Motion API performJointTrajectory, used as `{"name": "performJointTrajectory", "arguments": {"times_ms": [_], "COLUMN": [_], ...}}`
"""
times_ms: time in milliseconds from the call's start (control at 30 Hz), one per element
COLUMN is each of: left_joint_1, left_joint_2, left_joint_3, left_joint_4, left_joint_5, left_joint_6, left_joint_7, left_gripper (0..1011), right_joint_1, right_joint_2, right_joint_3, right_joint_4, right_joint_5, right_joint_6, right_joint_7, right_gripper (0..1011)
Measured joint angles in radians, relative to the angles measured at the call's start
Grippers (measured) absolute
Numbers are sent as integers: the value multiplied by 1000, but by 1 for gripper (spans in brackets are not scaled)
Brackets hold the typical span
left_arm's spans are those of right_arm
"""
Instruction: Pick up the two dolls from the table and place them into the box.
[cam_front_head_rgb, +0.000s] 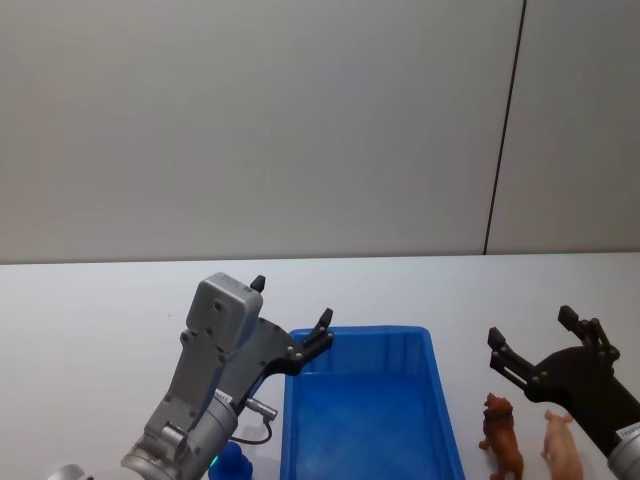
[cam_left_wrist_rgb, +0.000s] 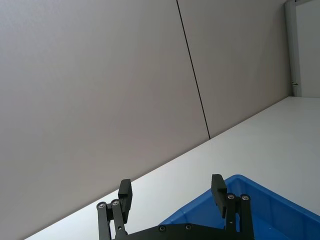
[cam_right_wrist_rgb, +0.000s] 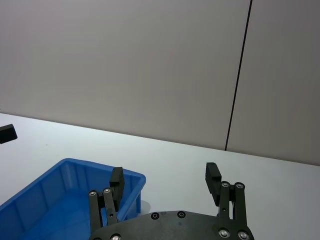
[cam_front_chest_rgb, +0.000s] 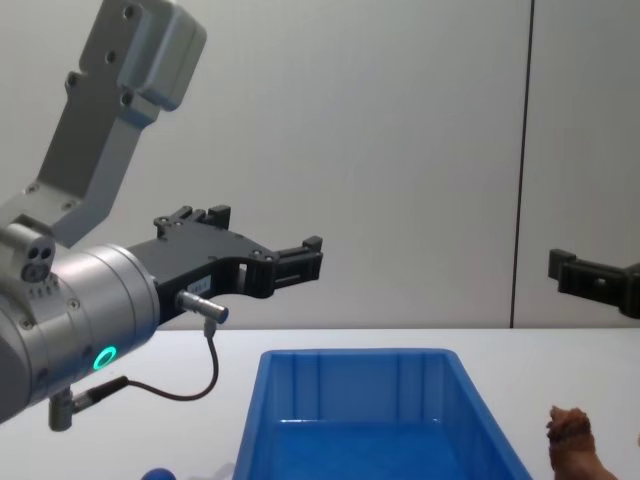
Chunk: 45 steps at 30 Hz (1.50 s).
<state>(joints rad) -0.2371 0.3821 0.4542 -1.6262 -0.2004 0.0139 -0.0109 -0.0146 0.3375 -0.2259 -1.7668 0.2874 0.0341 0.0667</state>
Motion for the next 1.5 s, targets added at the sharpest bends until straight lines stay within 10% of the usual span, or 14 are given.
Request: {"name": "performJointTrajectory", "arguments": {"times_ms": [1500], "left_joint_1": [0], "left_joint_2": [0], "left_joint_3": [0], "left_joint_4": [0], "left_joint_5": [0], "left_joint_6": [0], "left_joint_7": [0], "left_gripper": [1001], "right_joint_1": [-1], "right_joint_2": [1], "right_joint_3": [3], "right_joint_4": [0], "right_joint_5": [0], "right_joint_6": [1], "right_joint_7": [-5], "right_gripper": [1001]}}
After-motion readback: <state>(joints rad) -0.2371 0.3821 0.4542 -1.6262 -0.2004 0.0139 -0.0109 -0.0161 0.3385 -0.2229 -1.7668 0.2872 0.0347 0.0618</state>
